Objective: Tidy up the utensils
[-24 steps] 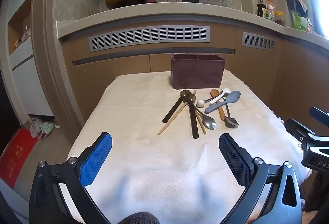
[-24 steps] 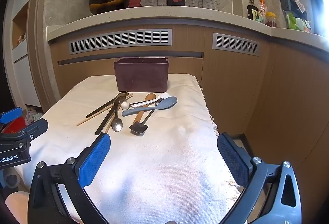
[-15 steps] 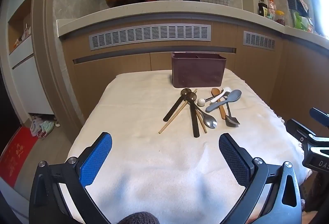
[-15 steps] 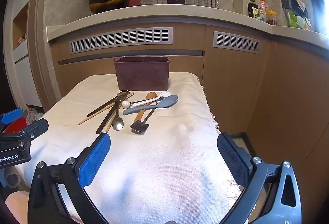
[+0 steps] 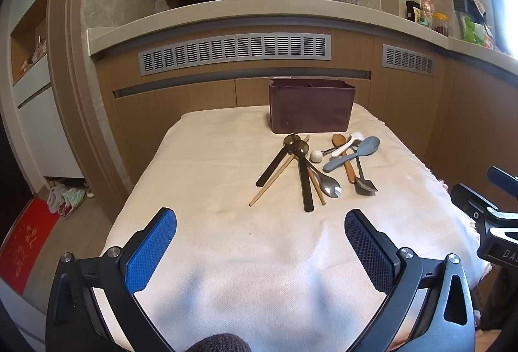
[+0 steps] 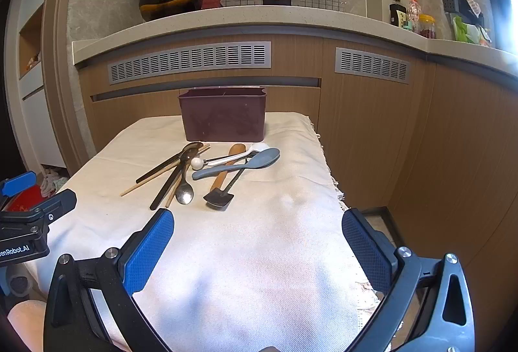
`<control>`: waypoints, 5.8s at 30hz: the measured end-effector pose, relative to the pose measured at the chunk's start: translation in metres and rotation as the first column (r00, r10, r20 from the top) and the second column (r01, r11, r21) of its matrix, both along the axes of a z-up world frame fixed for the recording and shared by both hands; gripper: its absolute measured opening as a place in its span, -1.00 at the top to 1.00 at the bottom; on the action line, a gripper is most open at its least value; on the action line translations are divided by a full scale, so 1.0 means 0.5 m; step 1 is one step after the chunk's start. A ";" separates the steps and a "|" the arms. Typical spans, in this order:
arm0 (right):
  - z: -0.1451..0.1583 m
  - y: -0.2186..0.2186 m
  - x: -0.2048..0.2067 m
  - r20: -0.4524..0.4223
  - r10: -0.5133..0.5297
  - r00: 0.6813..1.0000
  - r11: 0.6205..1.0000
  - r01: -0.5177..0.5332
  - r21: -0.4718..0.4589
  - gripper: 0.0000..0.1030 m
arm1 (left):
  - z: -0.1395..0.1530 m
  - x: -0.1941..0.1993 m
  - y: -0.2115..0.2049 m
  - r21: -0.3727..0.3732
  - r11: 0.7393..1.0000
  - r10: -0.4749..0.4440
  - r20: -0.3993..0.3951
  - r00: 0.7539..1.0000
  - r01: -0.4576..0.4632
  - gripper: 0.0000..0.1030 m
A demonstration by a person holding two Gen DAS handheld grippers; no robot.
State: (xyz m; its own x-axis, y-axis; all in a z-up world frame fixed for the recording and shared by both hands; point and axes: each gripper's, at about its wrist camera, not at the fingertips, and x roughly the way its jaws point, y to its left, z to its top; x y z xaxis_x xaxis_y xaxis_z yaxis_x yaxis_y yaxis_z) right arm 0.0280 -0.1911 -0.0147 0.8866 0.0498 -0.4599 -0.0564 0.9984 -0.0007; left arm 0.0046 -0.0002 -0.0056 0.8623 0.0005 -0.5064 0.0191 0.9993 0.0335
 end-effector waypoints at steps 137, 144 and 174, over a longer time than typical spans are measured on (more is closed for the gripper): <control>-0.114 0.267 0.549 -0.493 0.540 0.682 0.662 -0.706 -0.251 0.26 | -0.078 0.383 0.174 -0.082 0.993 0.054 -0.292 0.955 -0.081 -1.00; -0.091 0.242 0.571 -0.494 0.489 0.719 0.769 -0.622 -0.144 0.52 | -0.076 0.382 0.157 -0.073 0.996 0.032 -0.306 0.951 -0.057 -1.00; 0.117 -0.051 0.390 -0.138 0.259 0.956 0.953 -0.231 0.195 0.61 | -0.098 0.588 -0.081 -0.079 0.990 -0.141 -0.479 0.866 0.118 0.34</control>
